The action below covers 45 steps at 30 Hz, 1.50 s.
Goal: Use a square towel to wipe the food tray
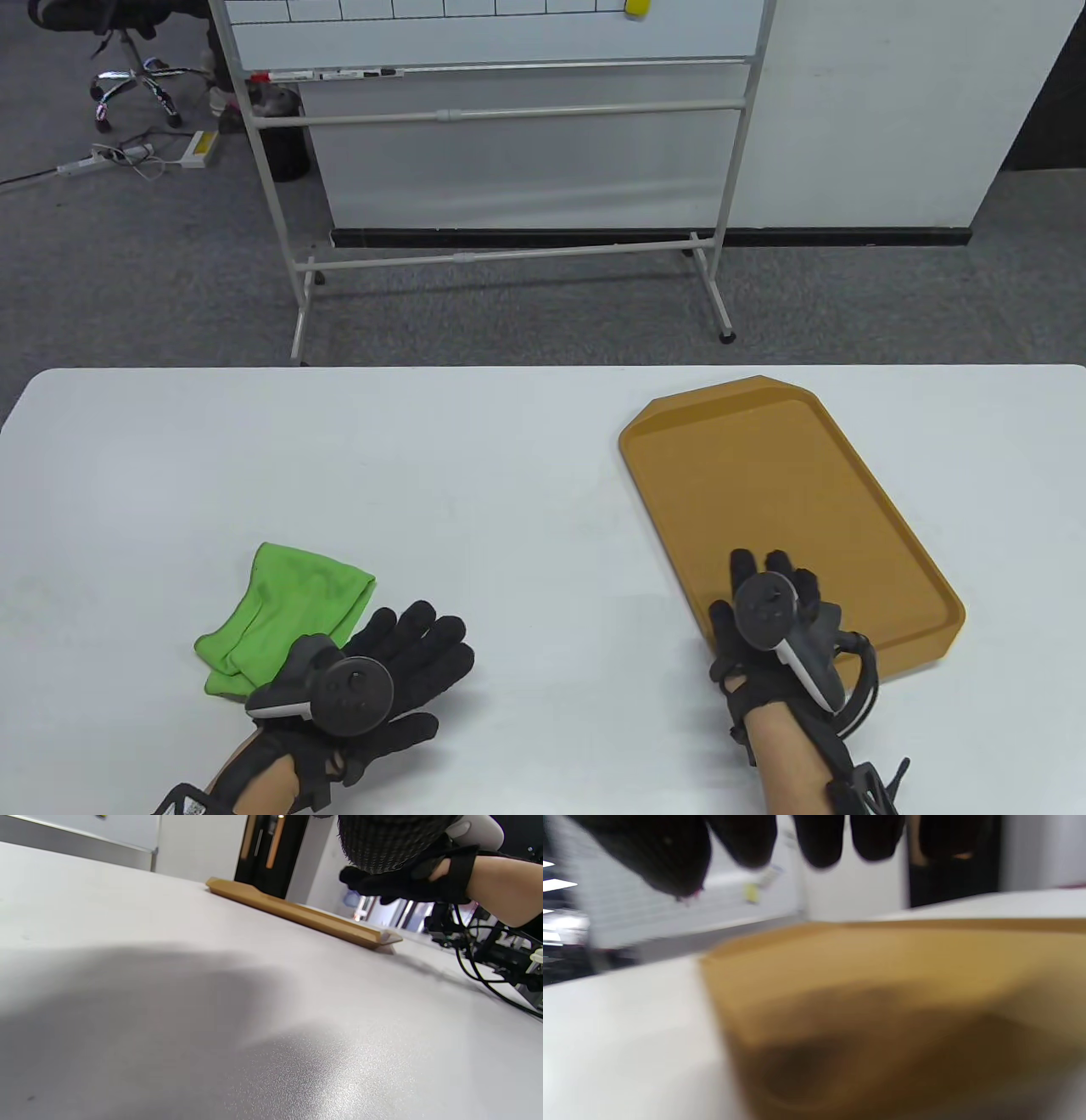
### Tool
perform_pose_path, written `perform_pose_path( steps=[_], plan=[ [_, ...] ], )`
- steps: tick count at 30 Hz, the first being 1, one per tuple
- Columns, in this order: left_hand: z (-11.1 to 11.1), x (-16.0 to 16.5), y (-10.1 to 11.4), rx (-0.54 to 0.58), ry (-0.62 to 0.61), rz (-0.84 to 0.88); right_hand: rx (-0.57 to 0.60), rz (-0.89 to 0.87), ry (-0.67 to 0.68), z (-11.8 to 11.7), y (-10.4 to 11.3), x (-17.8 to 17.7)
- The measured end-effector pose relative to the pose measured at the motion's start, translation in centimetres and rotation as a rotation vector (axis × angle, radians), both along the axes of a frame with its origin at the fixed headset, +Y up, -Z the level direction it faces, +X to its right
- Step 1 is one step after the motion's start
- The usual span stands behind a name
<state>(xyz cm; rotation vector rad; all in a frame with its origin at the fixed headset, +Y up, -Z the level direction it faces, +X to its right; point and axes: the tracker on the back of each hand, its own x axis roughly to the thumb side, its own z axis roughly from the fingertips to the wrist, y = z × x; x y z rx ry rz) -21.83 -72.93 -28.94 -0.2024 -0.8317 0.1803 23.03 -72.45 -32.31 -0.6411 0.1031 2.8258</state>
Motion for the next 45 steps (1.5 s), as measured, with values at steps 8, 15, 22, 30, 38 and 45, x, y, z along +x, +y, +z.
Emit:
perform_pose_path(
  steps=[8, 15, 22, 30, 38, 45],
  plan=[
    [0.0, 0.1, -0.1, -0.005, -0.001, -0.007, -0.272, -0.121, -0.333, 0.8, -3.2, 7.7],
    [-0.1, 0.0, -0.1, -0.006, 0.003, -0.010, -0.347, -0.281, -0.463, 1.5, -4.3, 10.2],
    [-0.1, 0.0, -0.1, -0.006, 0.005, -0.012, -0.185, -0.366, -0.490, 0.8, -4.5, 10.4],
    [-0.3, -0.3, 0.0, -0.012, 0.019, -0.003, 0.000, -0.340, -0.380, 0.6, -1.6, 9.7],
    [-0.2, 0.2, -0.2, -0.009, 0.007, -0.010, -0.073, -0.408, -0.060, 0.2, -0.5, 7.6],
    [-0.2, 0.1, -0.2, -0.010, 0.008, -0.017, -0.108, -0.388, 0.155, -0.4, -0.2, 3.7]
  ],
)
